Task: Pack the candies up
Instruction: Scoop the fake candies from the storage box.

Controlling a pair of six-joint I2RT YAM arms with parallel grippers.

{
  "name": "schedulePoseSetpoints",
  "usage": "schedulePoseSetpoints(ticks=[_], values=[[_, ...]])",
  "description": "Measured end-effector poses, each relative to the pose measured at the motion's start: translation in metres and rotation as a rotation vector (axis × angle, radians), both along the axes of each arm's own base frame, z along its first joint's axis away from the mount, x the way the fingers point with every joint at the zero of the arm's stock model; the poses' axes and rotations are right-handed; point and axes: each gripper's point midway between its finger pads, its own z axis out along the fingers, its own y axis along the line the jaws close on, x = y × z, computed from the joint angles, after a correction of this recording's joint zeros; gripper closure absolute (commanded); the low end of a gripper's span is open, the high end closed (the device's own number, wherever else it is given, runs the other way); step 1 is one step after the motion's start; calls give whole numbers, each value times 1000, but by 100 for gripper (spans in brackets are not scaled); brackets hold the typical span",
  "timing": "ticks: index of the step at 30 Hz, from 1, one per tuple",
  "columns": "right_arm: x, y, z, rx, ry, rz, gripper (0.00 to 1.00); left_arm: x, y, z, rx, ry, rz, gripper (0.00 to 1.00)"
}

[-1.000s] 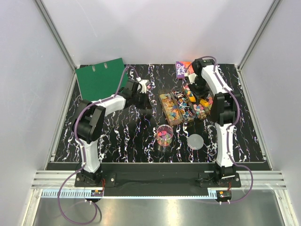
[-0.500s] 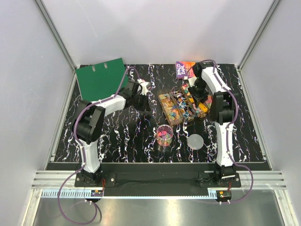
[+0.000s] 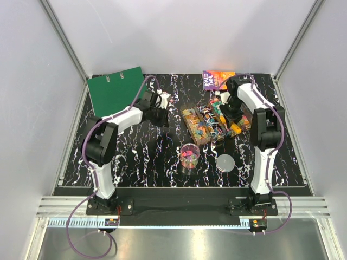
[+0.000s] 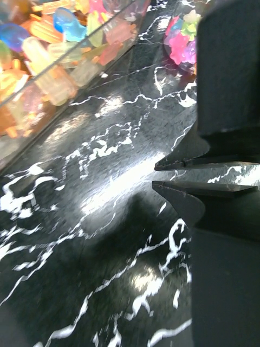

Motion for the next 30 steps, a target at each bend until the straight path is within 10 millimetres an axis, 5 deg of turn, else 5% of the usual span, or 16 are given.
schedulePoseSetpoints(ticks=[17,30], values=[[24,12,-4,56,-42,-56,100,-1,13,25,37,-56,17,84],[25,14,-6,88,-172,-84,100,-9,21,16,76,-53,4,85]])
